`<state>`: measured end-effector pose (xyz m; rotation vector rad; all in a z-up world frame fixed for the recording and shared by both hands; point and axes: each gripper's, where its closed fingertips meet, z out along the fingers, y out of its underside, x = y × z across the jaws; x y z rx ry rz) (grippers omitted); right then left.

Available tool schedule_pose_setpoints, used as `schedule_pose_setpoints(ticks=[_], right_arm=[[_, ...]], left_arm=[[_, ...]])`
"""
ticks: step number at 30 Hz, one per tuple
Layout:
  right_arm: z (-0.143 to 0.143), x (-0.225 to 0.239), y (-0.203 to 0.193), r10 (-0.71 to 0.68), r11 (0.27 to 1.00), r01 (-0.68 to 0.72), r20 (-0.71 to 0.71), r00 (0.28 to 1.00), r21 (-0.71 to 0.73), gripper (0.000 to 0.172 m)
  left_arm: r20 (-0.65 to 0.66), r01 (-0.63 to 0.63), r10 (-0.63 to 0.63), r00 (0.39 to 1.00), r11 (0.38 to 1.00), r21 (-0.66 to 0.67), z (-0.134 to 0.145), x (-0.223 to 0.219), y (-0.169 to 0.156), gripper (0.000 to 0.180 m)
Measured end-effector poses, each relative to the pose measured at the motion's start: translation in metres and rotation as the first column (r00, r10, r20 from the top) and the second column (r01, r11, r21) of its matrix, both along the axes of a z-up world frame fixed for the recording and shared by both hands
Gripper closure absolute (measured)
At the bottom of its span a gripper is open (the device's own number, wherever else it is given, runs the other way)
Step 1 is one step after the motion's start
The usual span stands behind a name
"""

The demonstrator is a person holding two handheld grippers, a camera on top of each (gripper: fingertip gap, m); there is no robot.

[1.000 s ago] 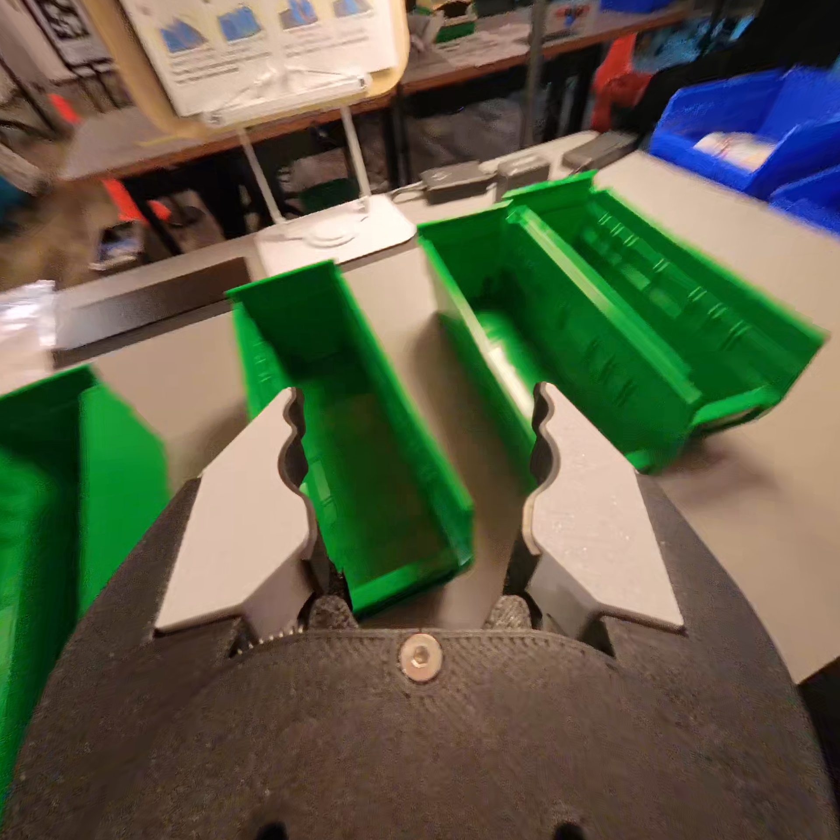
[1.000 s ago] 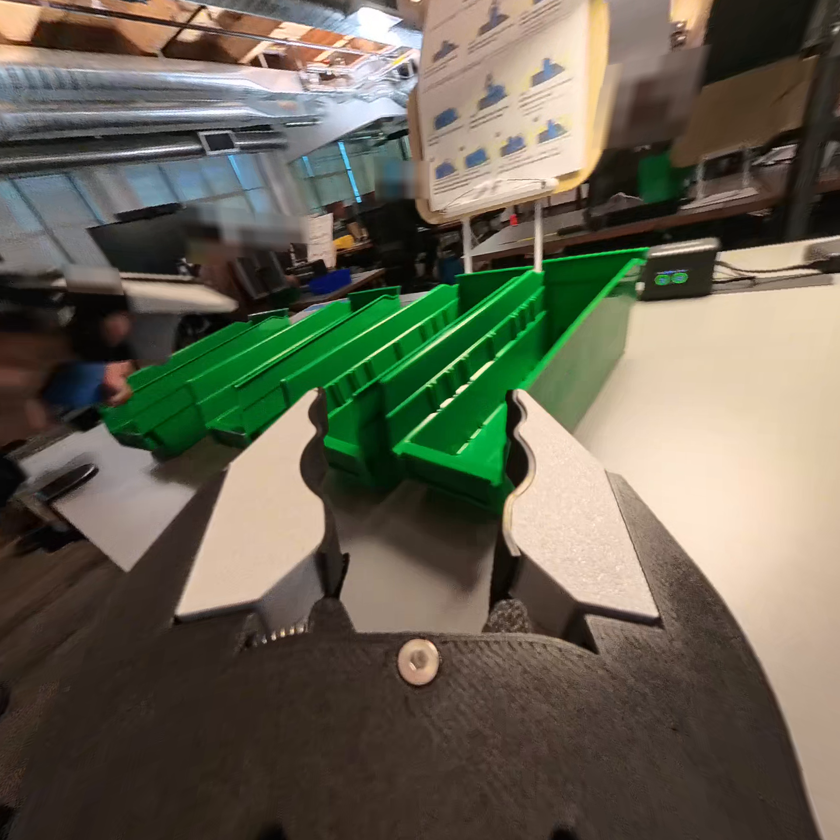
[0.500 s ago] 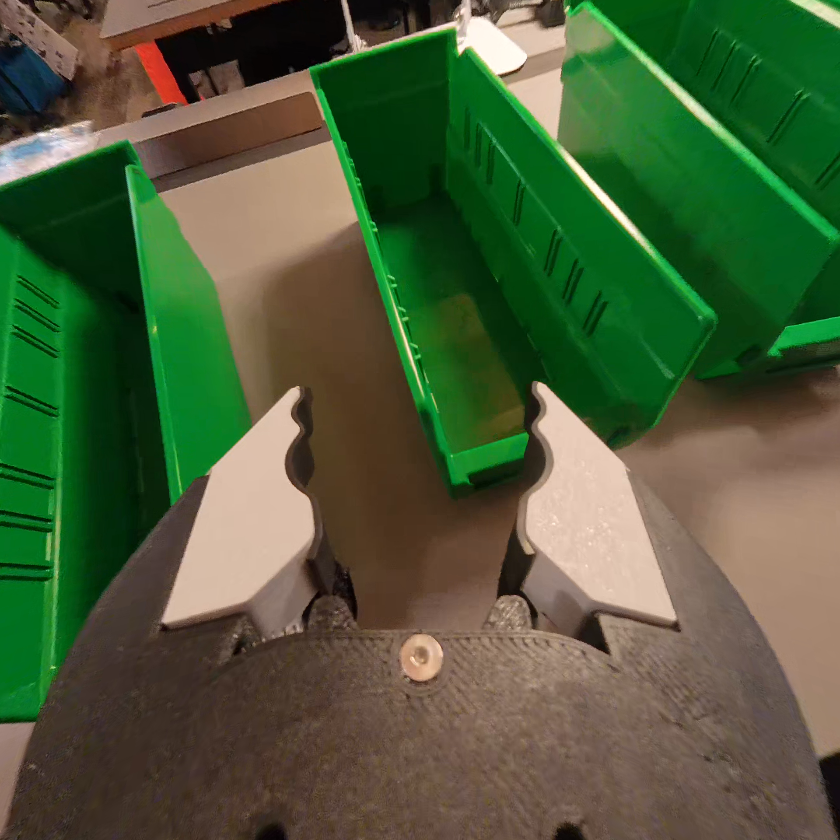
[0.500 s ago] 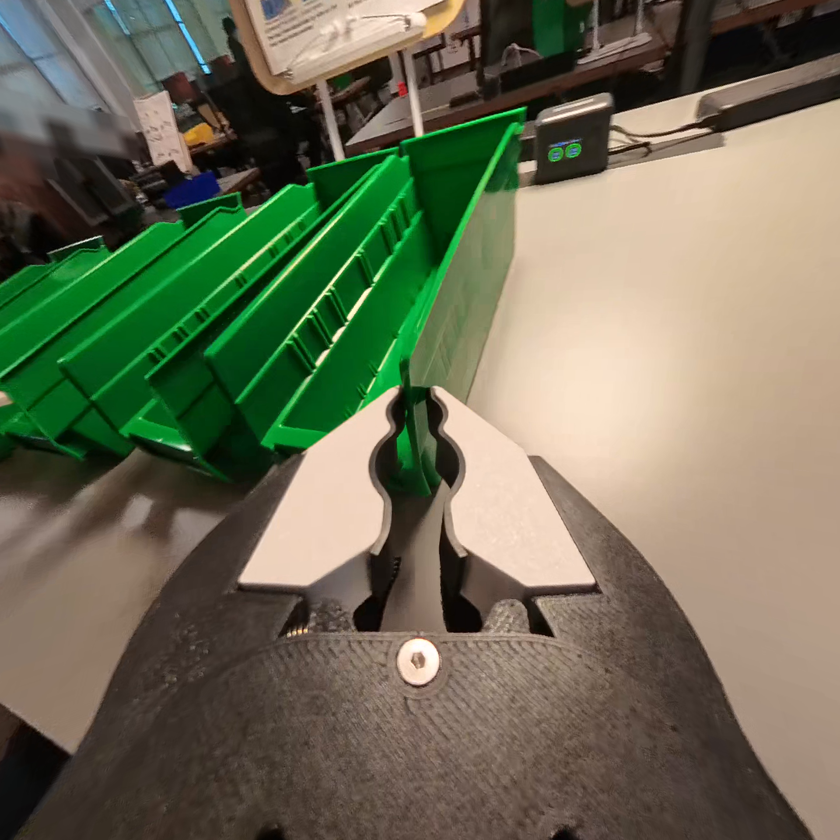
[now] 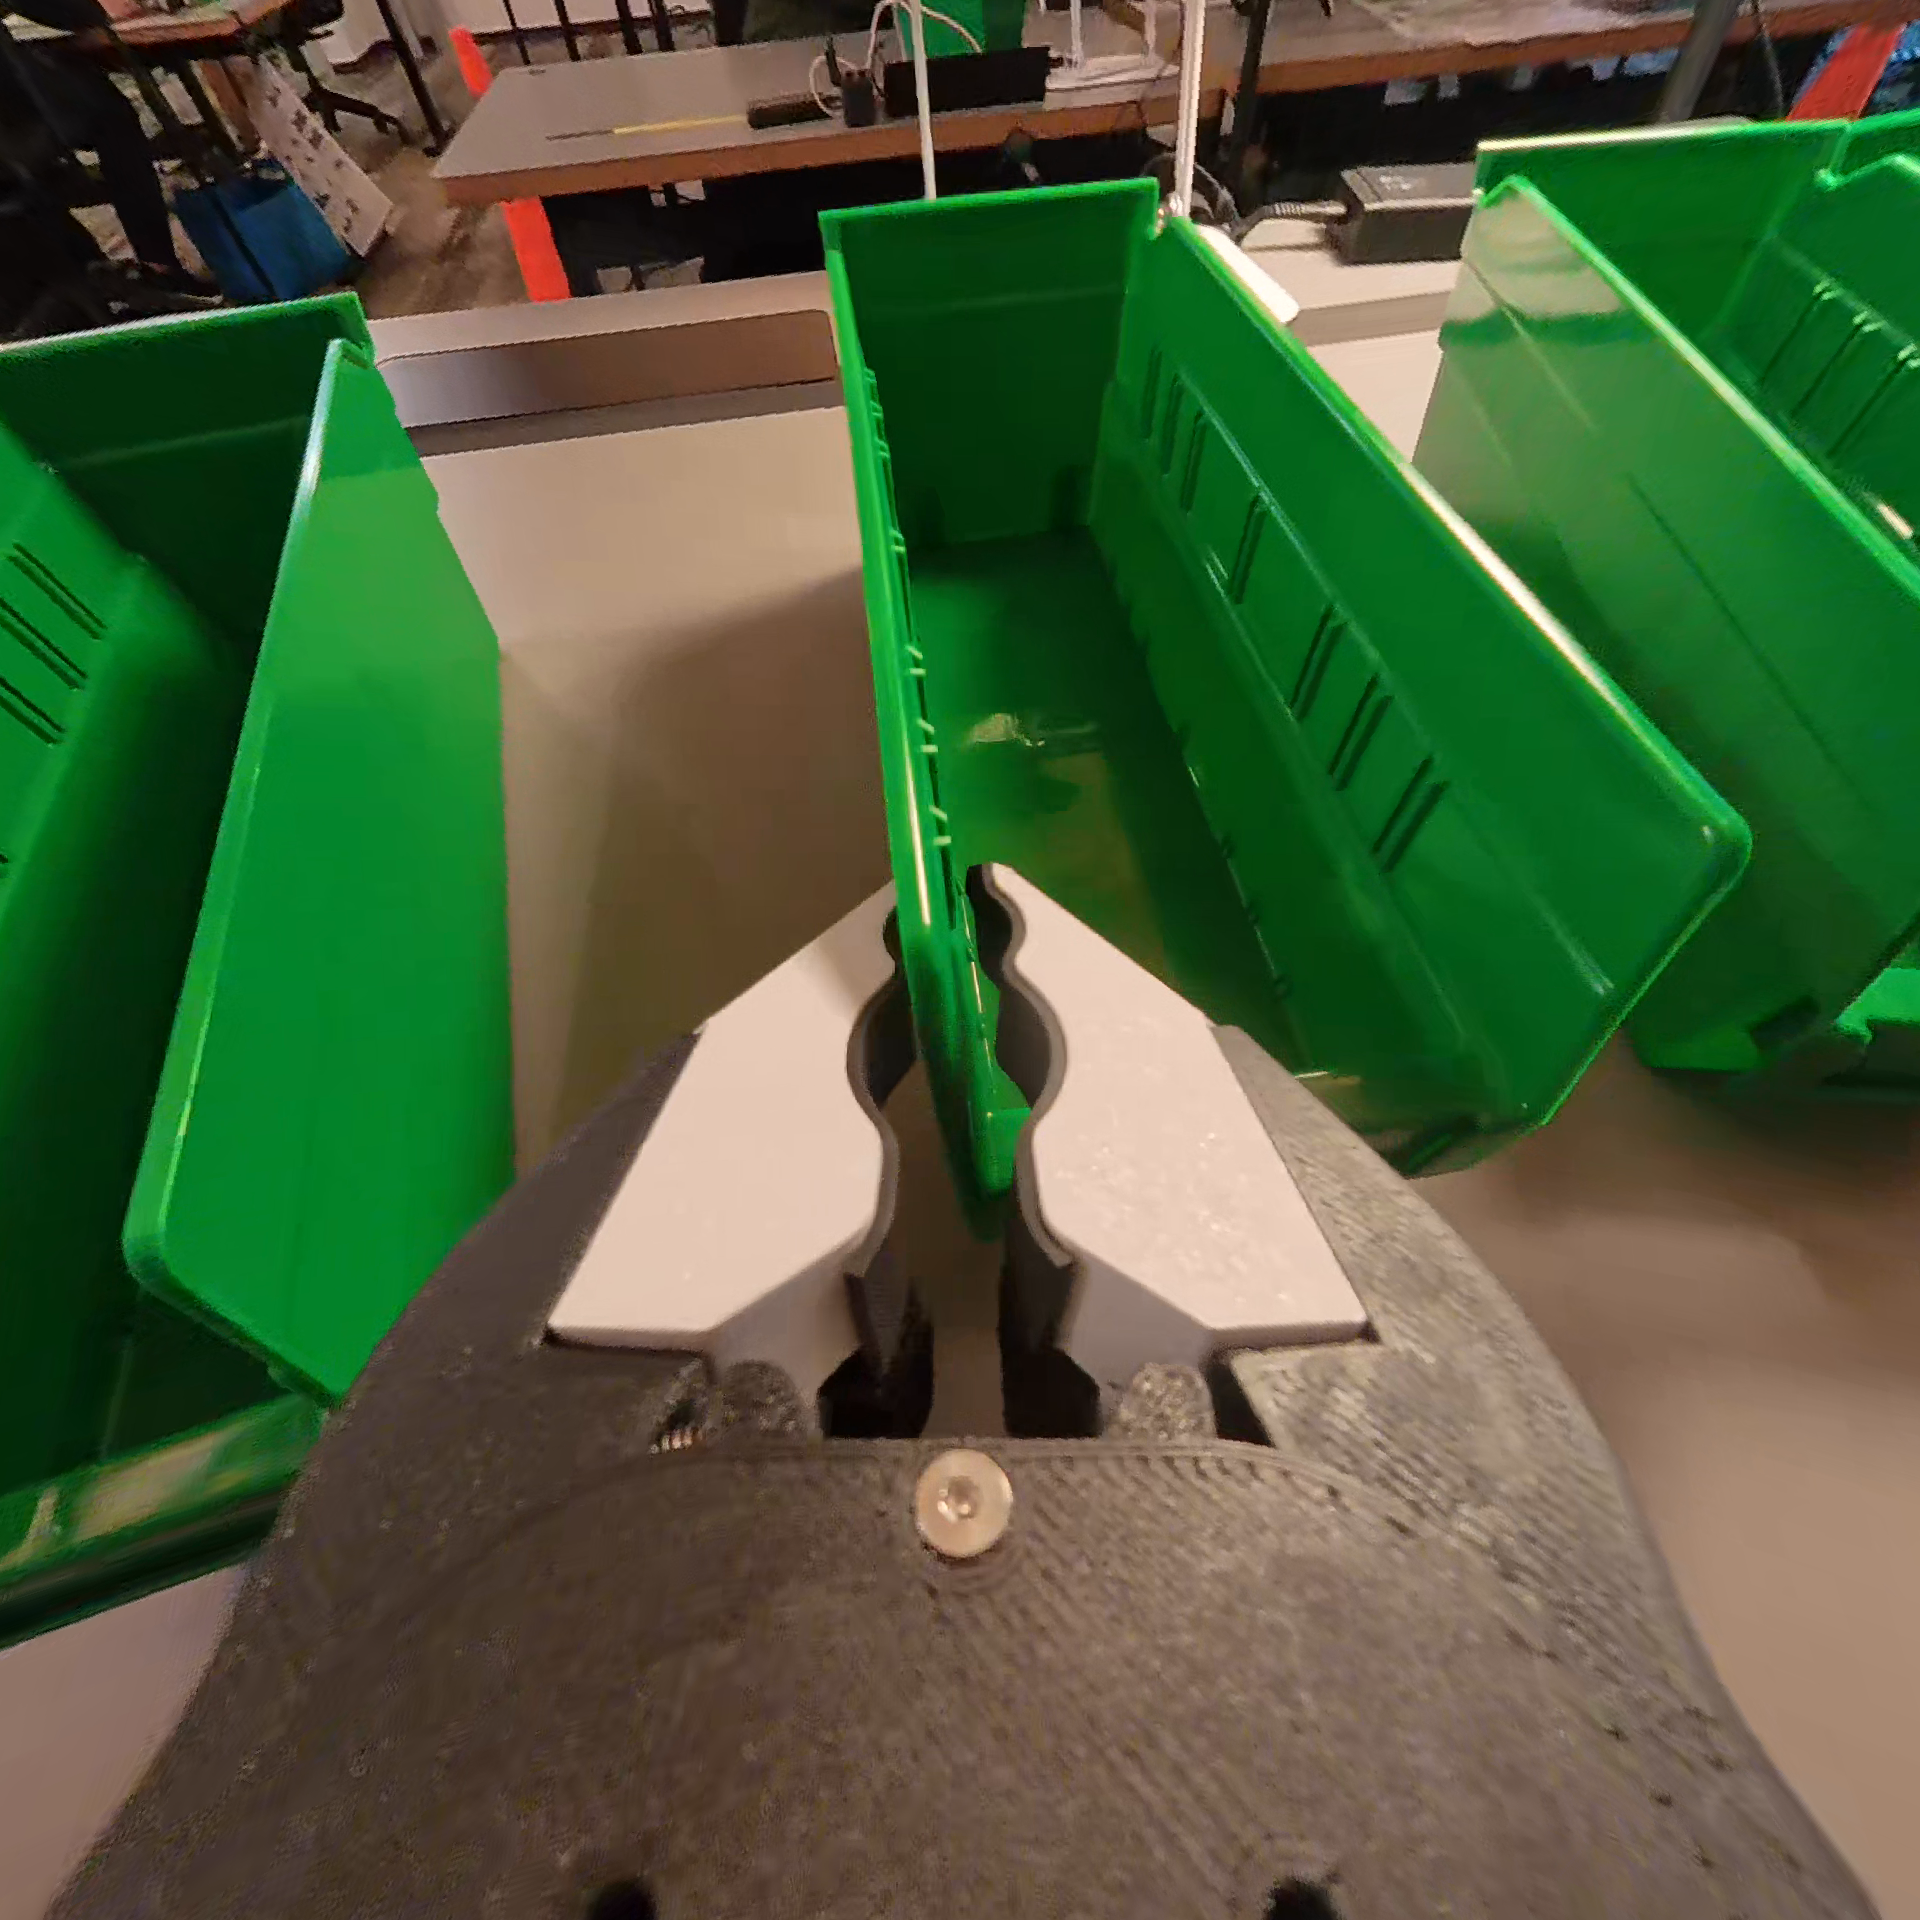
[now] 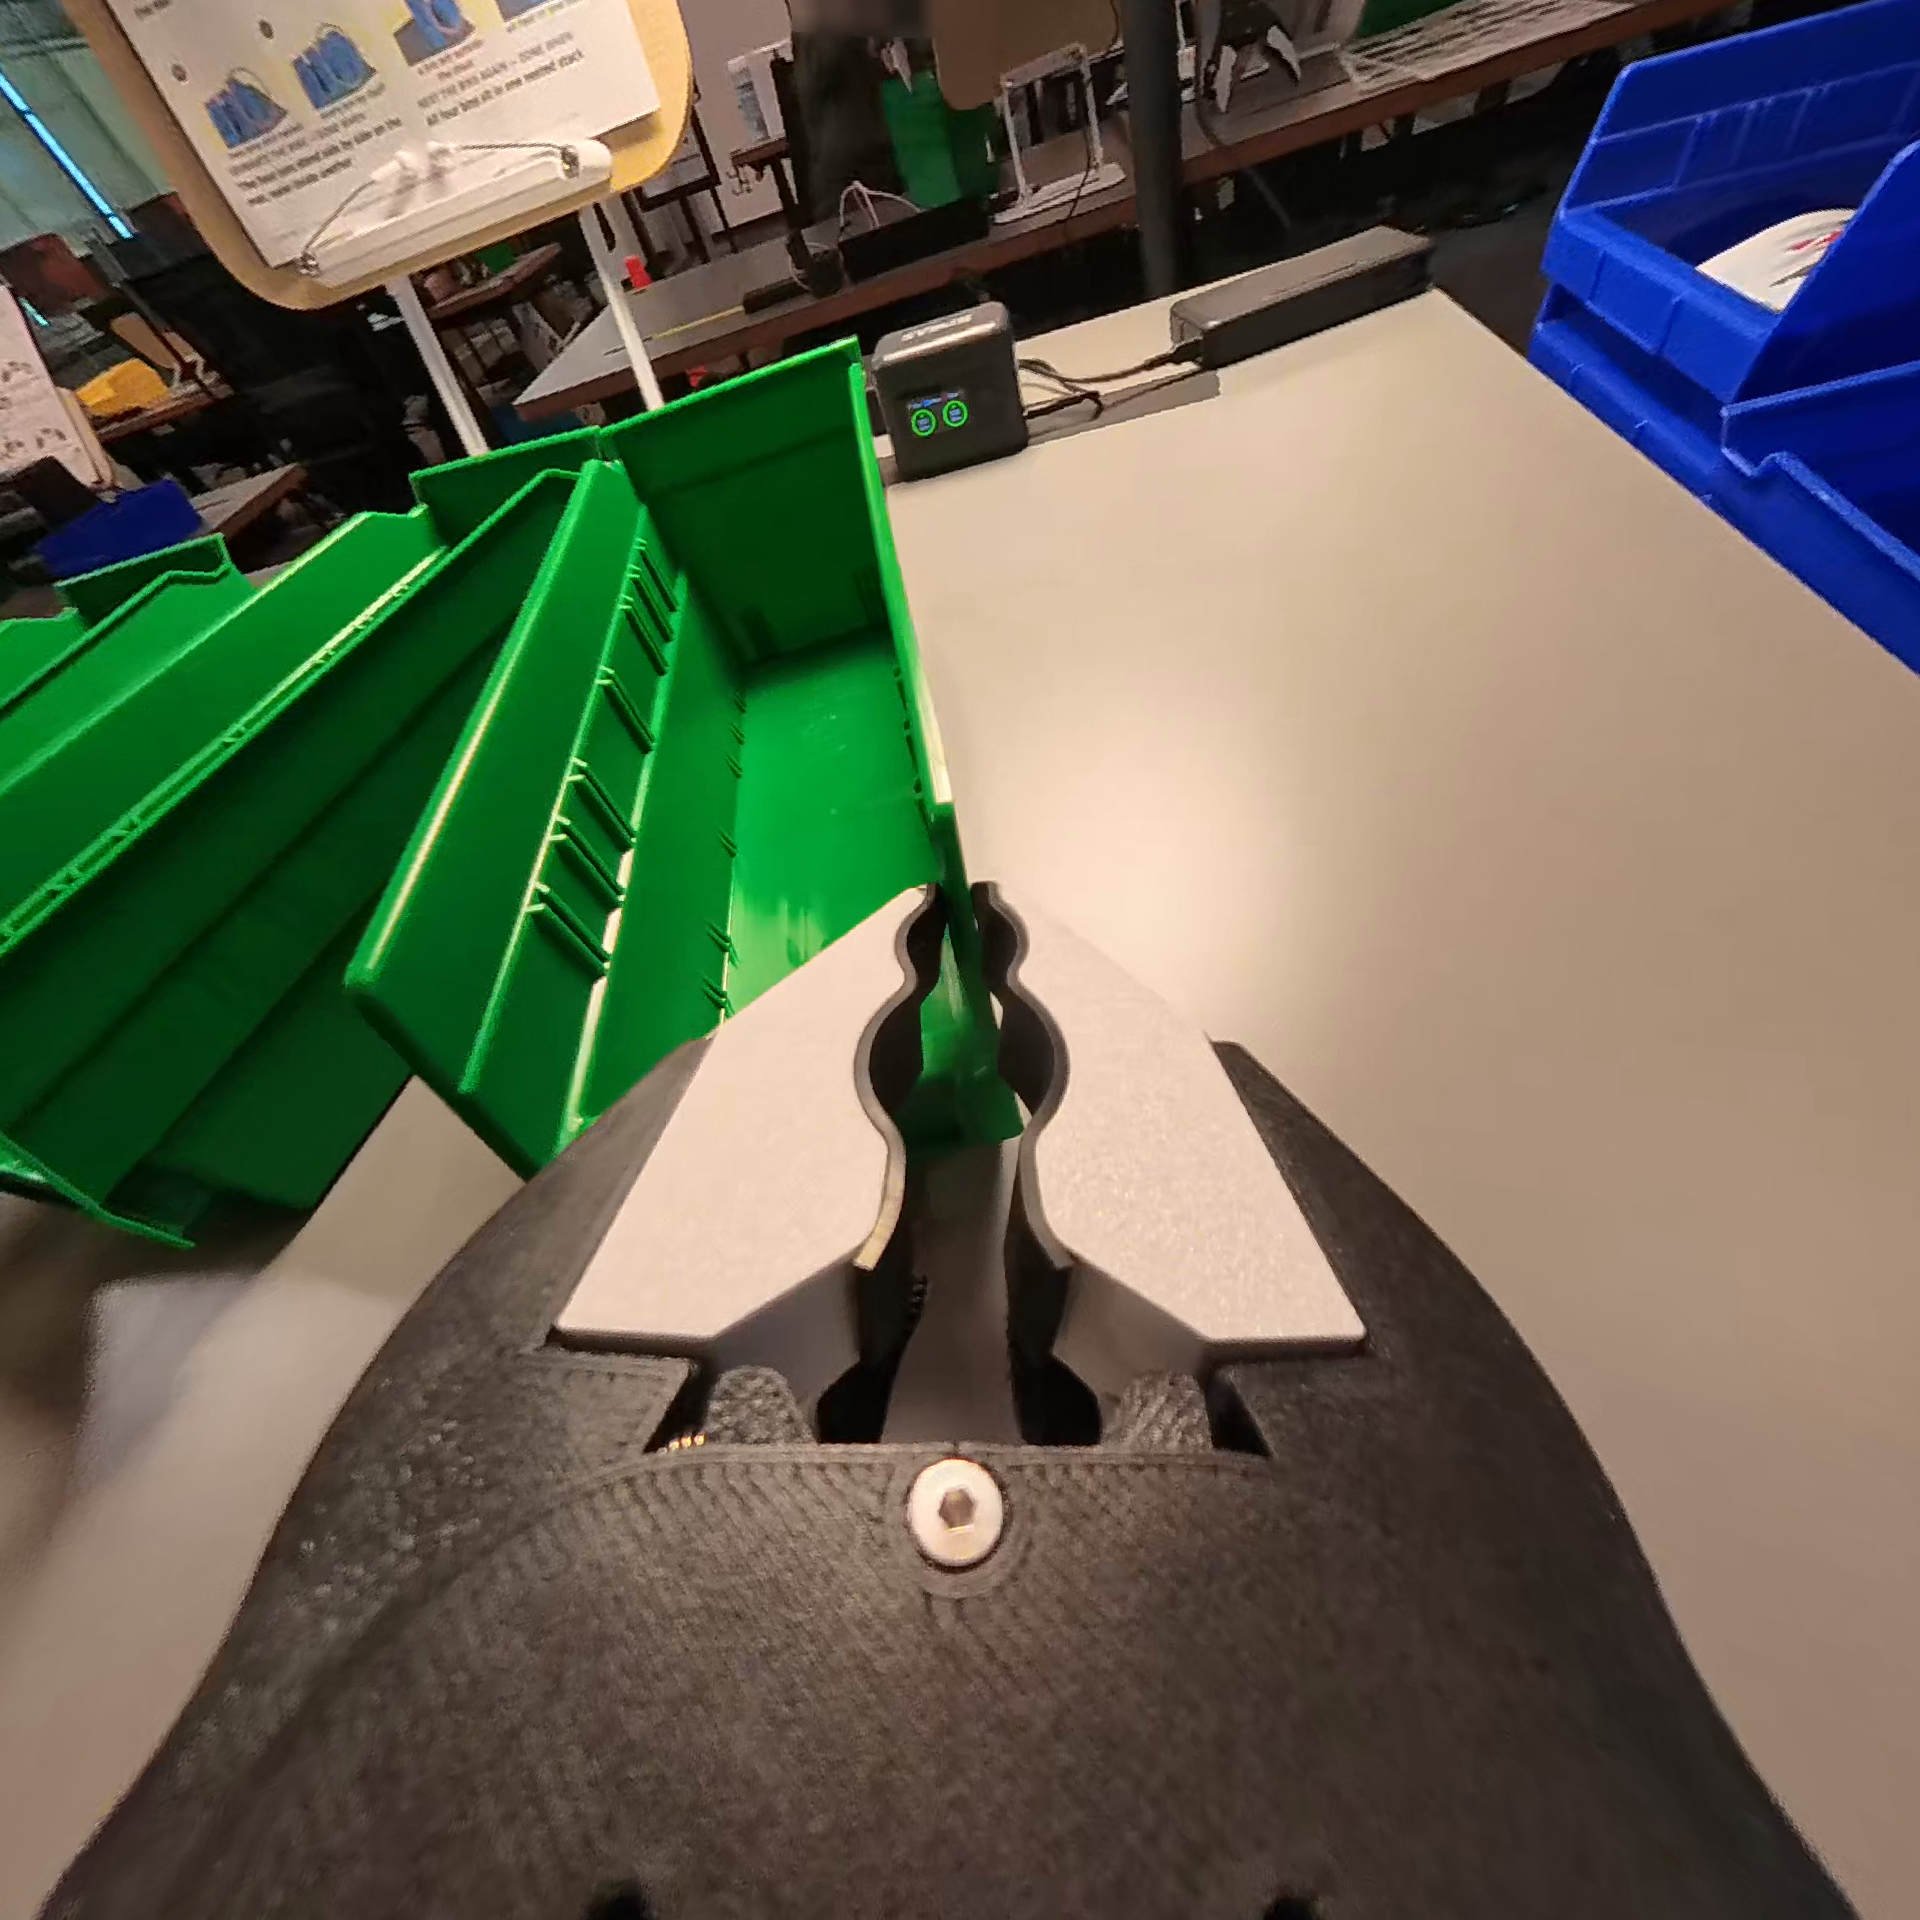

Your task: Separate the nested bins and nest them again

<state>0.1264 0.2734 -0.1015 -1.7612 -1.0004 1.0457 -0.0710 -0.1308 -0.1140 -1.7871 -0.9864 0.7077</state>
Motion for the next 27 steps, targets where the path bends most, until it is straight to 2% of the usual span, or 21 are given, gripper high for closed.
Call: schedule_pose_setpoints(ticks=[5,10,13,15,17,22,24,27], right_arm=[[0.000,-0.003,0.006,-0.046,0.999,0.046,-0.008,0.999,-0.005,0.165],[0.000,-0.013,-0.006,-0.020,1.000,0.019,0.004,1.000,0.019,0.168],[0.000,-0.013,-0.008,-0.020,1.000,0.021,-0.008,1.000,0.022,0.169],[0.000,-0.016,-0.015,0.008,1.000,-0.008,-0.015,1.000,0.019,0.169],[0.000,-0.018,-0.020,0.020,0.999,-0.020,-0.009,1.000,0.033,0.169],[0.000,-0.016,-0.021,0.021,0.999,-0.021,-0.019,1.000,0.025,0.169],[0.000,-0.014,-0.020,0.019,0.999,-0.019,-0.021,1.000,0.028,0.169],[0.000,-0.010,-0.015,0.012,1.000,-0.012,-0.021,1.000,0.025,0.169]], left_arm=[[-0.017,-0.018,0.018,1.000,0.999,0.033,0.001,-0.002,0.000,0.178],[-0.027,-0.015,0.016,0.999,0.999,0.030,0.000,0.005,0.000,0.174],[-0.127,0.019,-0.009,0.992,0.997,0.073,0.024,0.021,0.002,0.155],[-0.190,0.093,-0.074,0.979,0.991,0.095,0.044,0.040,0.016,0.144],[-0.233,0.184,-0.156,0.960,0.977,0.106,0.061,0.058,0.036,0.143],[-0.336,0.292,-0.251,0.908,0.954,0.074,0.102,0.091,0.078,0.135],[-0.319,0.301,-0.276,0.907,0.953,0.031,0.099,0.095,0.093,0.135],[-0.202,0.235,-0.245,0.948,0.969,-0.075,0.064,0.072,0.097,0.130]])
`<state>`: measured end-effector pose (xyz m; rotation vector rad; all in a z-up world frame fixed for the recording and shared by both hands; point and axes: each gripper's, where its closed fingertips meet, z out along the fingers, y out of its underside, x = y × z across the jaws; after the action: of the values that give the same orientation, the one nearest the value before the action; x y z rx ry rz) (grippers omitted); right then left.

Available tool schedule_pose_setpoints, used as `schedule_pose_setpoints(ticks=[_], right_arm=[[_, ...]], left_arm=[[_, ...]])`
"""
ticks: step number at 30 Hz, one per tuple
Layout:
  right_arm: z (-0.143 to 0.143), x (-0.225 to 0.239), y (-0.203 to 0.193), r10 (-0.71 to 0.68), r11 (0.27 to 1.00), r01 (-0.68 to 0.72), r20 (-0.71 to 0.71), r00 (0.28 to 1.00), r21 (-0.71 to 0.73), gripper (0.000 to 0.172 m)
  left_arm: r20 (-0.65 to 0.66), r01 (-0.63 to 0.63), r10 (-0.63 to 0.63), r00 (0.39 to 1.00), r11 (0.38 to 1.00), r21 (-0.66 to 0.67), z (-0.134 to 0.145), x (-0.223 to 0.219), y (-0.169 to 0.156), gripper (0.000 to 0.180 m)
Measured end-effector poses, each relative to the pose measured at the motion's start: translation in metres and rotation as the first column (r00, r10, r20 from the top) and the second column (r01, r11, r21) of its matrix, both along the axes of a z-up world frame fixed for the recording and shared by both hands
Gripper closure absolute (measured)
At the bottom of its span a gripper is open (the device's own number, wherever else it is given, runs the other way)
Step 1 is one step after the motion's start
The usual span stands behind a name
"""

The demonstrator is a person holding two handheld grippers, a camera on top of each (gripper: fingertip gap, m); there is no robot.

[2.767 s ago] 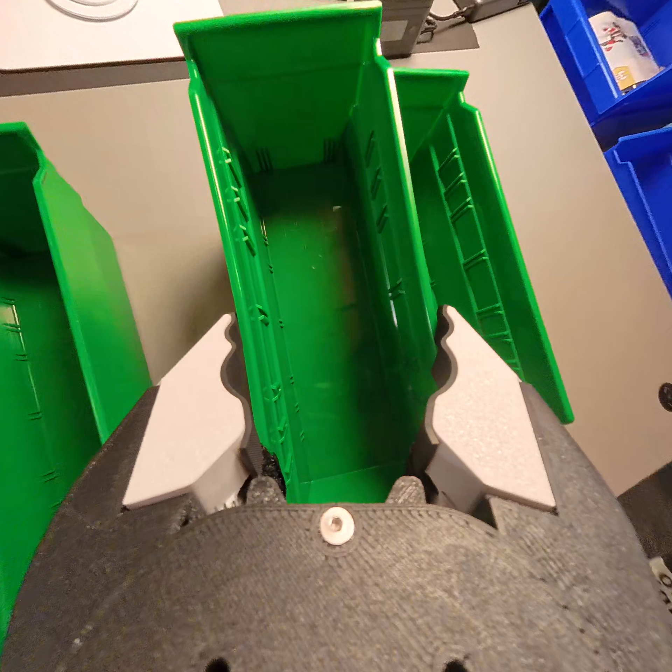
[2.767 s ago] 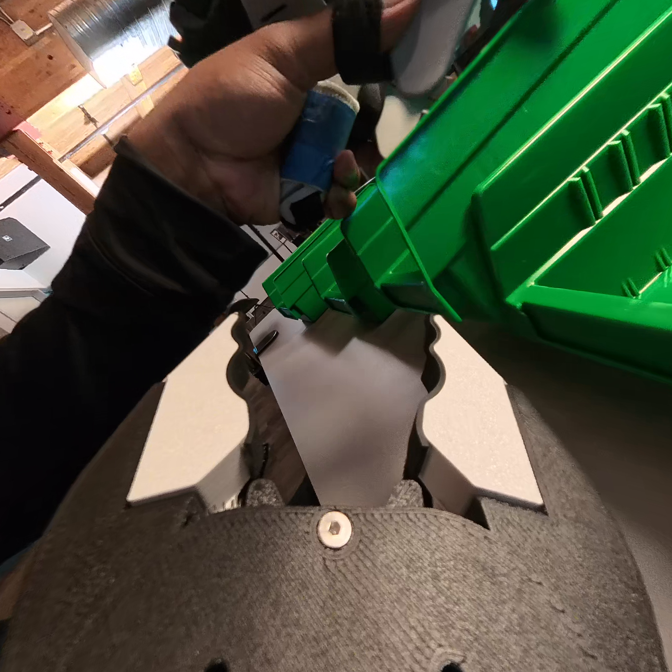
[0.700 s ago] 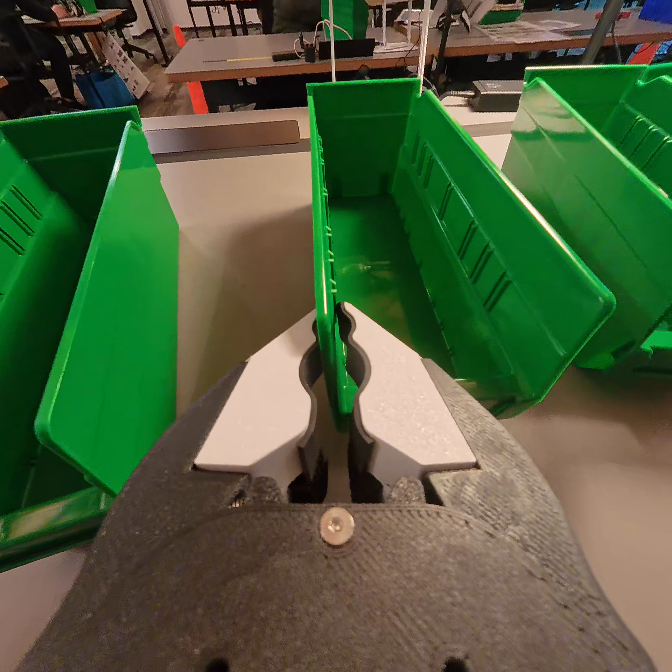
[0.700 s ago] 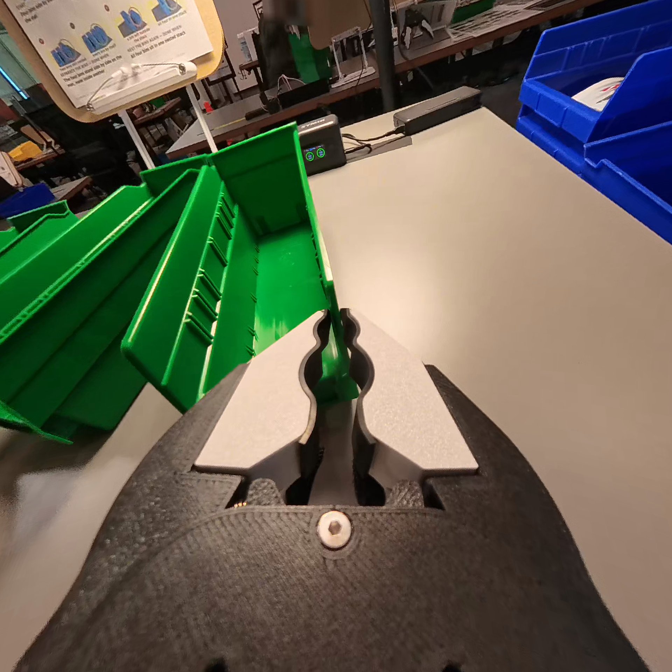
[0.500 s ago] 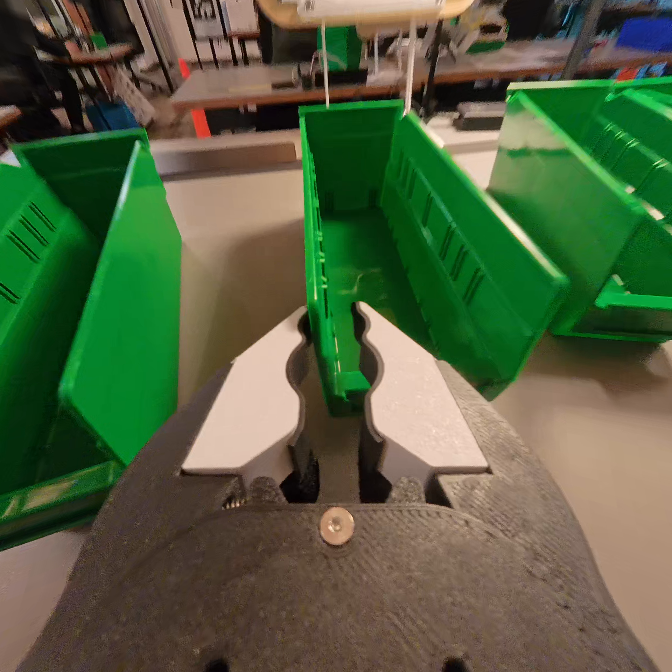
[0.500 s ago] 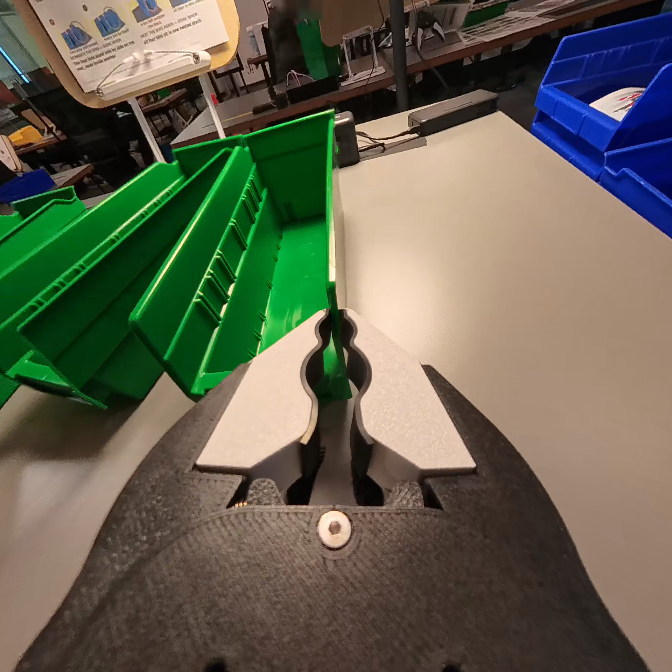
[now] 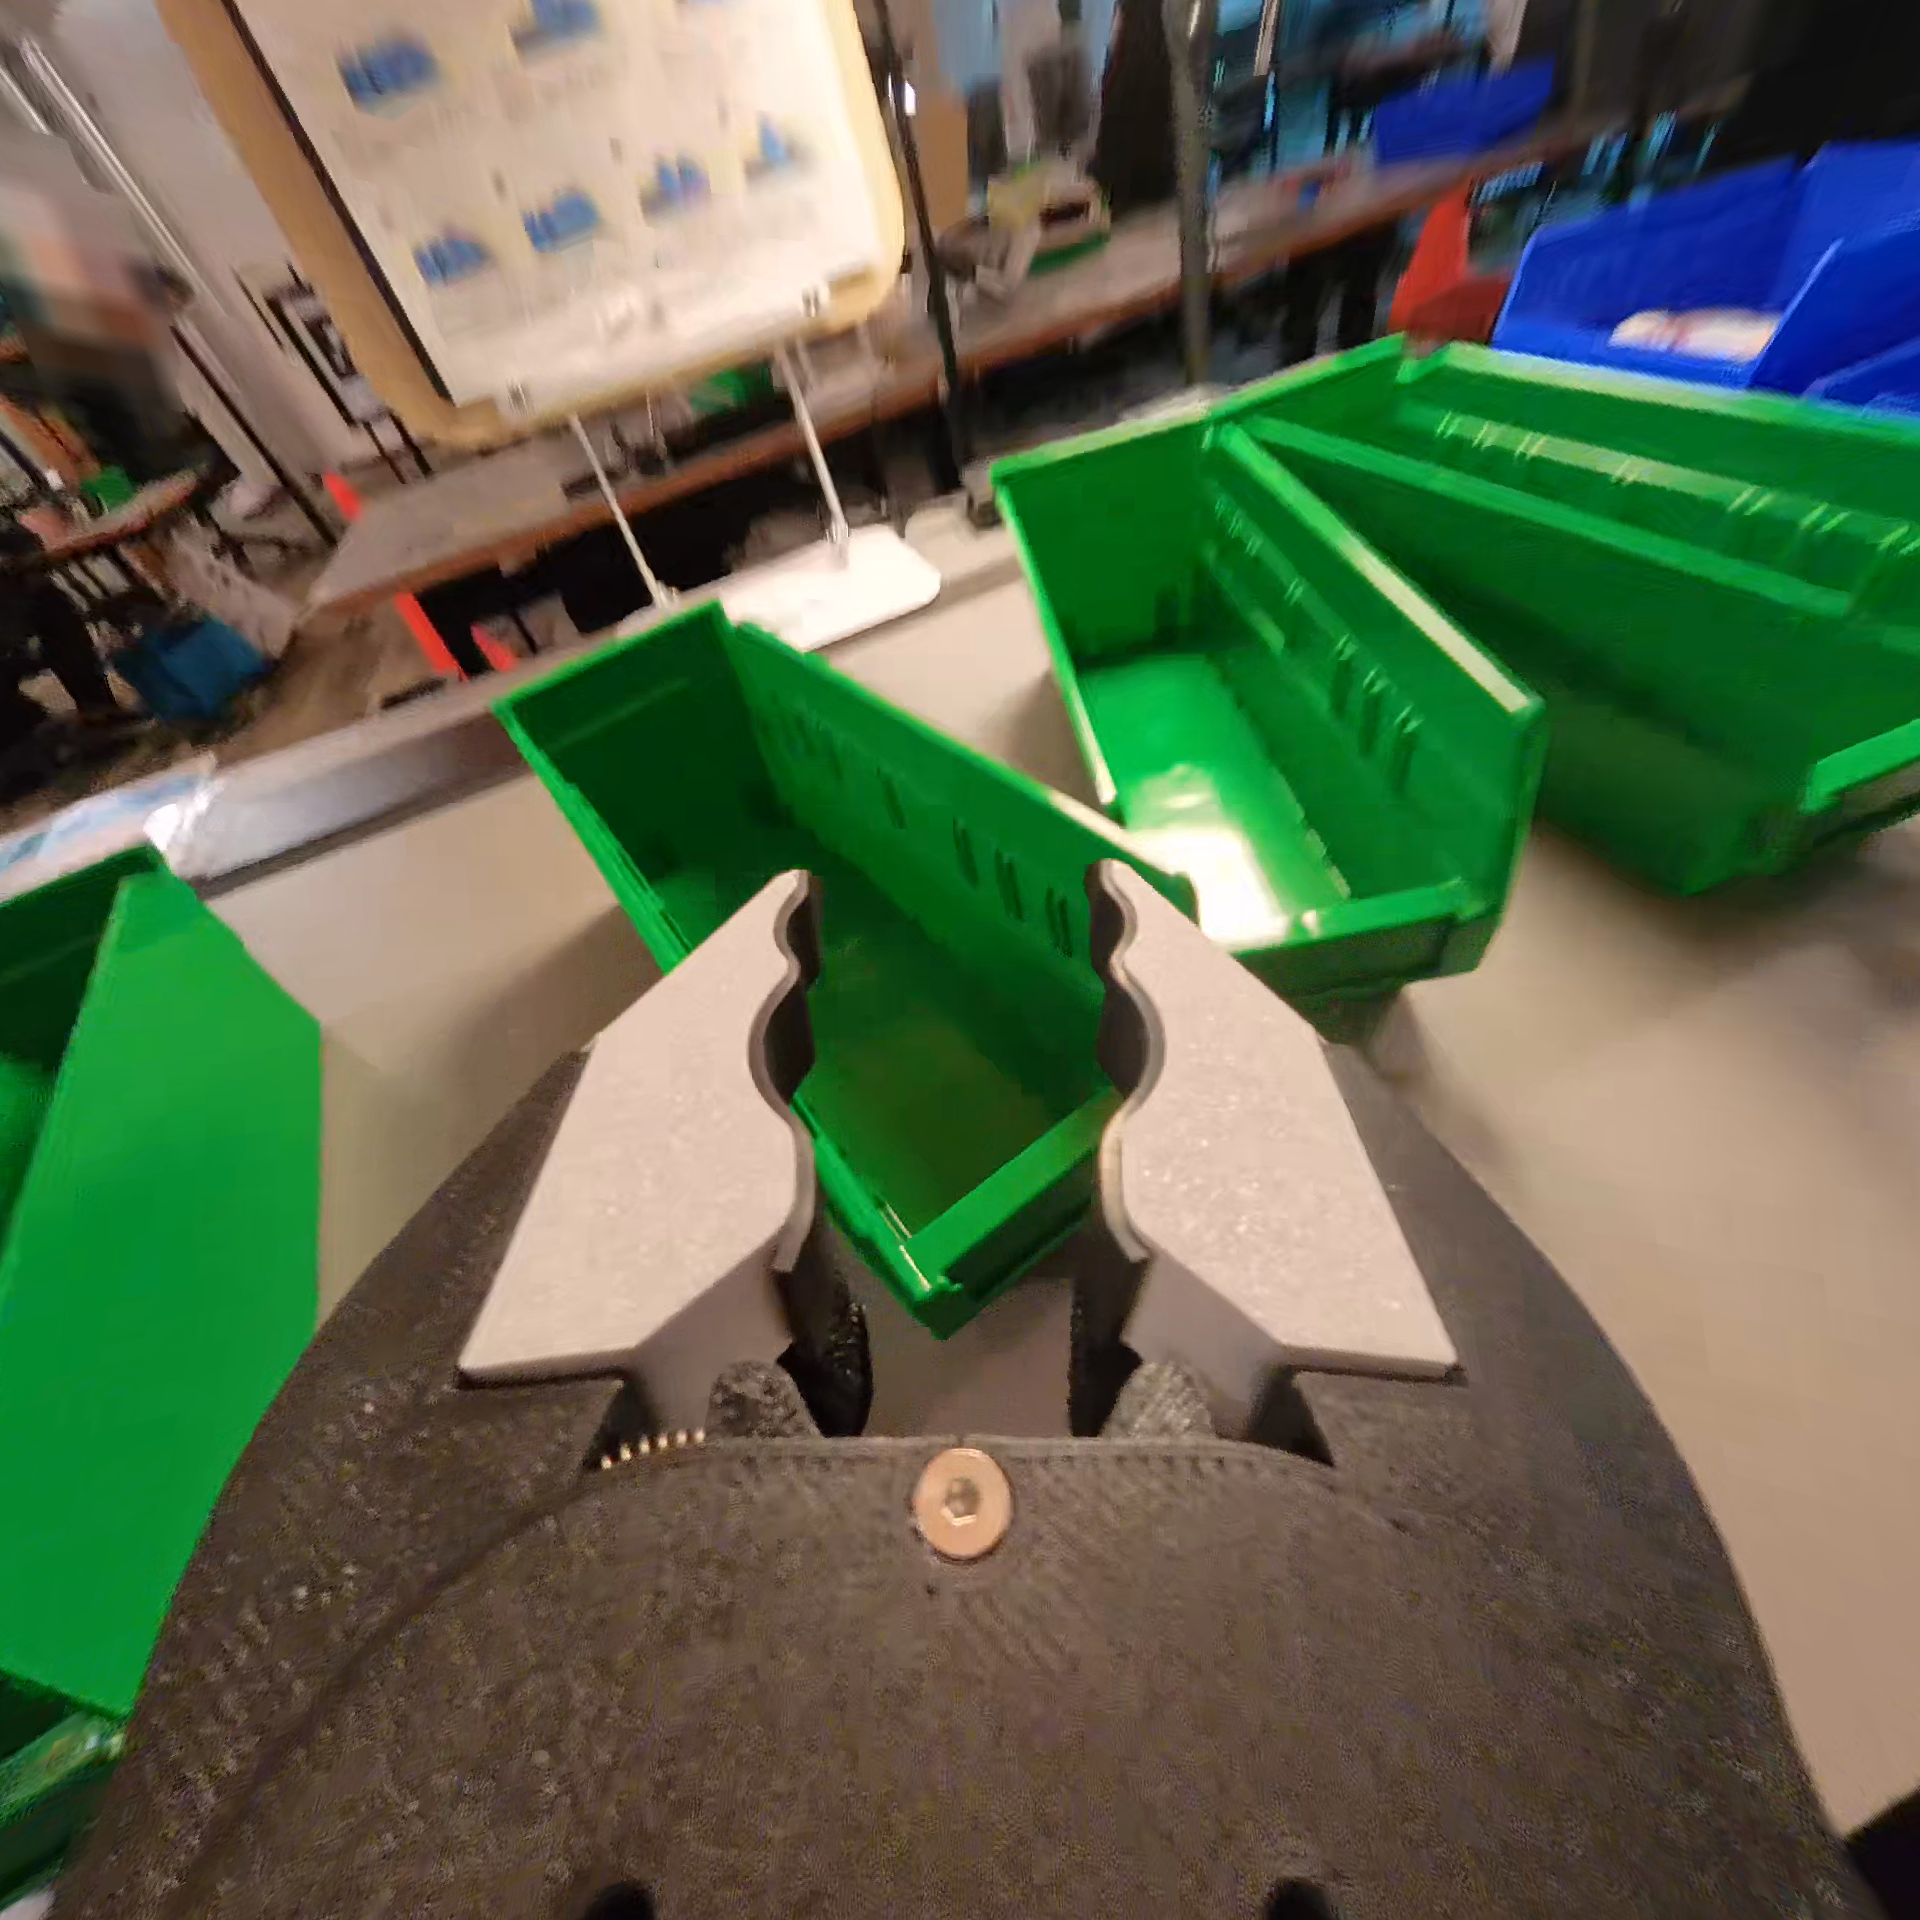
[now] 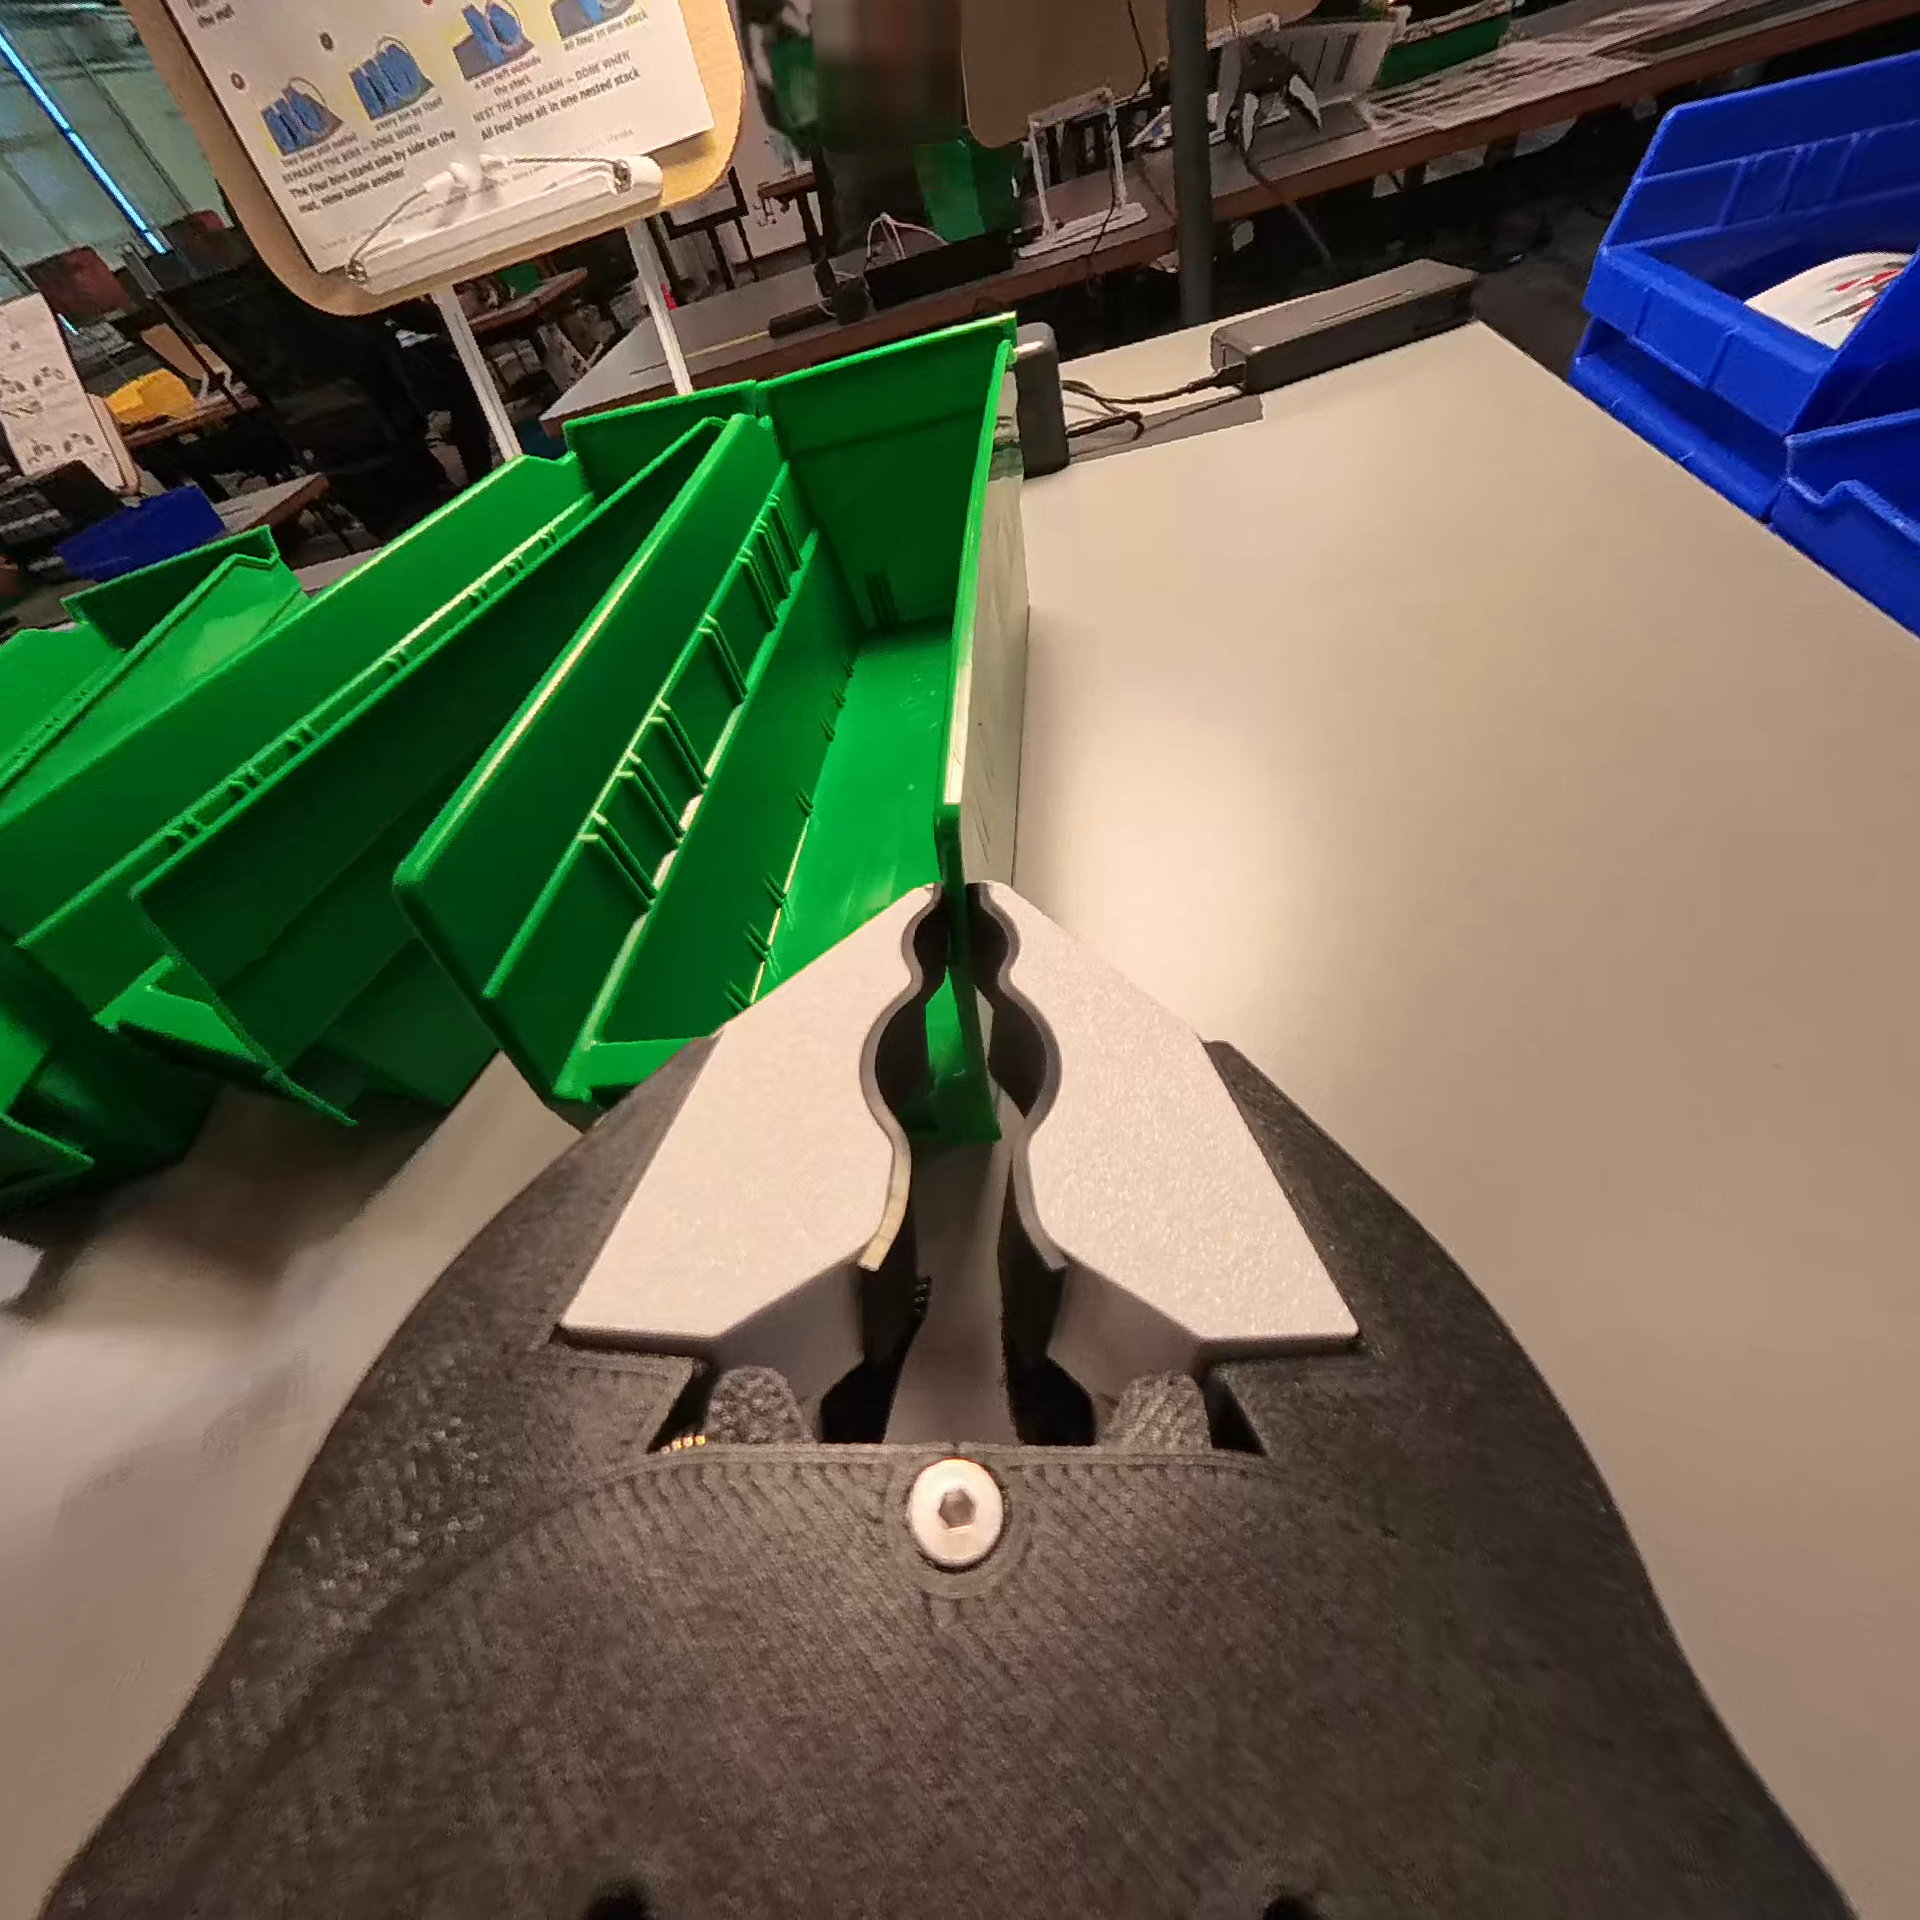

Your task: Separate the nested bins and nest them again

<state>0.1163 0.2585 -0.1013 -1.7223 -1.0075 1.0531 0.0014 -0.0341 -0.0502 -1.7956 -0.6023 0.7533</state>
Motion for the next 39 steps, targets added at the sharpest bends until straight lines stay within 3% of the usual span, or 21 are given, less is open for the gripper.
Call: schedule_pose_setpoints(ticks=[4,7,9,12,14,17,20,22,26,32,36,39], right_arm=[[0.001,0.009,0.009,-0.025,1.000,0.025,-0.012,1.000,0.011,0.169],[0.001,0.010,0.007,-0.020,0.999,0.020,-0.009,1.000,0.024,0.169],[0.001,0.008,0.003,-0.013,1.000,0.013,-0.013,1.000,0.025,0.170],[0.001,0.006,-0.002,-0.003,1.000,0.003,-0.014,1.000,0.013,0.170],[0.001,0.006,-0.004,0.001,1.000,-0.001,-0.014,1.000,0.012,0.169],[0.001,0.007,-0.005,0.007,1.000,-0.007,-0.015,1.000,0.007,0.169],[0.001,0.009,-0.007,0.007,1.000,-0.007,-0.015,1.000,0.006,0.169],[0.001,0.010,-0.009,0.004,1.000,-0.003,-0.012,1.000,0.011,0.169],[0.001,0.012,-0.002,-0.026,0.999,0.026,-0.012,1.000,0.019,0.170],[0.001,-0.004,0.005,-0.030,0.999,0.030,0.008,1.000,0.041,0.170],[0.001,0.002,0.008,-0.042,0.999,0.042,-0.007,0.999,0.030,0.170],[0.001,0.009,0.012,-0.052,0.998,0.052,-0.017,0.999,0.020,0.170]], left_arm=[[0.055,-0.035,0.037,0.998,0.999,-0.030,-0.034,-0.025,-0.011,0.131],[0.016,-0.032,0.032,0.999,0.999,0.007,-0.023,-0.022,-0.014,0.130],[-0.063,0.067,-0.064,0.996,0.997,0.048,-0.001,-0.002,0.003,0.129],[-0.171,0.296,-0.289,0.942,0.955,0.013,0.016,0.047,0.045,0.134],[-0.183,0.378,-0.376,0.908,0.925,-0.025,0.012,0.069,0.069,0.134],[-0.083,0.445,-0.461,0.883,0.881,-0.158,-0.020,0.081,0.105,0.135],[-0.008,0.366,-0.379,0.926,0.900,-0.237,-0.049,0.060,0.131,0.132],[0.041,0.323,-0.323,0.946,0.917,-0.235,-0.061,0.048,0.143,0.146],[0.090,0.205,-0.194,0.977,0.969,-0.139,-0.064,0.036,0.147,0.174],[0.139,0.058,-0.057,0.989,0.998,0.000,-0.063,0.041,0.145,0.180],[0.251,0.015,-0.052,0.967,0.989,0.144,-0.062,0.048,0.153,0.177],[0.278,0.106,-0.159,0.947,0.975,0.195,-0.059,0.068,0.171,0.169]])
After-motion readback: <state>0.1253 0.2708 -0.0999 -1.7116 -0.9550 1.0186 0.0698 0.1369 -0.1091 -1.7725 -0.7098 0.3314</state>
